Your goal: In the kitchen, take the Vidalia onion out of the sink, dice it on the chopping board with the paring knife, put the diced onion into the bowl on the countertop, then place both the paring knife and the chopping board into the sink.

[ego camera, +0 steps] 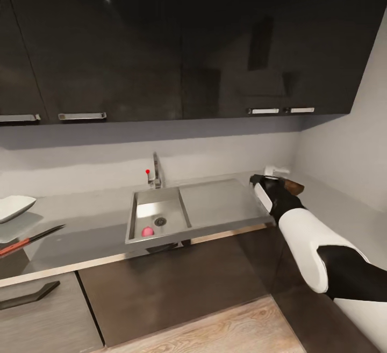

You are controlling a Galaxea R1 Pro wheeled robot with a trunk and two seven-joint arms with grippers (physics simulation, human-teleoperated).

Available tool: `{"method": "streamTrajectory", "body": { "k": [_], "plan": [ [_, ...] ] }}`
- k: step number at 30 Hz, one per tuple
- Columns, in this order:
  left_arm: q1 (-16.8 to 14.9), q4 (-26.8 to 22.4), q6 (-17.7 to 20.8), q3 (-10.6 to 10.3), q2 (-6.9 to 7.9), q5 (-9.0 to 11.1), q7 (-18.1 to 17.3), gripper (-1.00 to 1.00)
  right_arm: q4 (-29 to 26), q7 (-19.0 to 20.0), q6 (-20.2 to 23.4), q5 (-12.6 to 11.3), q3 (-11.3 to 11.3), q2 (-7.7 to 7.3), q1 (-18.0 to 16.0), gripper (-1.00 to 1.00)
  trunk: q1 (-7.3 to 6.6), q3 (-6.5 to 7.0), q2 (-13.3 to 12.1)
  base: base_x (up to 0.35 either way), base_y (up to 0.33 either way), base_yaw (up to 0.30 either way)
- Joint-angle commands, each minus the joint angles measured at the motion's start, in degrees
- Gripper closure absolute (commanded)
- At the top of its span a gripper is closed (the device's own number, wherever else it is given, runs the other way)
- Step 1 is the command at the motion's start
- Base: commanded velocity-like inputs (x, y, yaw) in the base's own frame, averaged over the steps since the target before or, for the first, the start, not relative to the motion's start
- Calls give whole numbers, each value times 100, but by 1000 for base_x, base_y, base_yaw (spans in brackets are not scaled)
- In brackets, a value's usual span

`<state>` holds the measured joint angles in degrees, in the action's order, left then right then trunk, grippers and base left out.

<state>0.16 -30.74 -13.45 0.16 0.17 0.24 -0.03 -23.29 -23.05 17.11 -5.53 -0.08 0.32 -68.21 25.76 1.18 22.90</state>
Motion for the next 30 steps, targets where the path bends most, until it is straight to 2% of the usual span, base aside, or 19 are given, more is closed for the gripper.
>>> {"method": "streamTrajectory", "body": {
  "k": [1, 2, 4, 5, 6, 9, 11, 16, 19, 23, 30],
  "plan": [
    [2, -2, -12, 5, 0, 2, -2, -100, -217, -73, 306, -61, 0, -1, -4, -100, 2, -2, 2, 0, 0, 0],
    [2, 0, -10, 7, 0, 2, -4, -100, -417, -118, 662, -61, -1, -3, -24, -100, 2, -2, 2, 0, 0, 0],
    [2, 2, -10, 8, 0, 2, -4, -100, -491, -136, 838, -58, -1, -7, -49, -100, 2, -2, 2, 0, 0, 0],
    [2, 12, -9, 10, 6, -1, -10, -100, -566, -181, 1151, -49, -4, -30, -257, -100, 2, -2, 2, 0, 0, 0],
    [2, 14, -10, 10, 7, -3, -12, -100, -573, -212, 1217, -50, -6, -48, -342, -100, 2, -2, 2, 0, 0, 0],
    [2, 11, -11, 16, 16, -5, -13, -100, -595, -276, 1316, -85, -44, -54, -448, -100, 2, -2, 2, 0, 0, 0],
    [2, 10, -13, 18, 28, -6, -19, -100, -572, -308, 1354, -295, -244, -37, -483, -100, 2, -2, 2, 0, 0, 0],
    [2, 15, -9, 19, 35, -7, -22, -100, -470, -328, 1607, -610, -445, -31, -498, -100, 2, -11, 2, 0, 0, 0],
    [2, 15, -9, 19, 35, -7, -23, -100, -460, -332, 1809, -651, -573, -57, -500, -100, 2, -30, 2, 0, 0, 0],
    [2, 16, -8, 19, 32, -7, -23, -100, -454, -406, 1915, -660, -907, -78, -500, -100, 2, -61, 2, 0, 0, 0],
    [2, 16, -8, 15, 27, -7, -23, -100, -357, -515, 1937, -660, -1006, -70, -500, -100, 2, -85, 2, 63, 0, 0]
  ]
}}
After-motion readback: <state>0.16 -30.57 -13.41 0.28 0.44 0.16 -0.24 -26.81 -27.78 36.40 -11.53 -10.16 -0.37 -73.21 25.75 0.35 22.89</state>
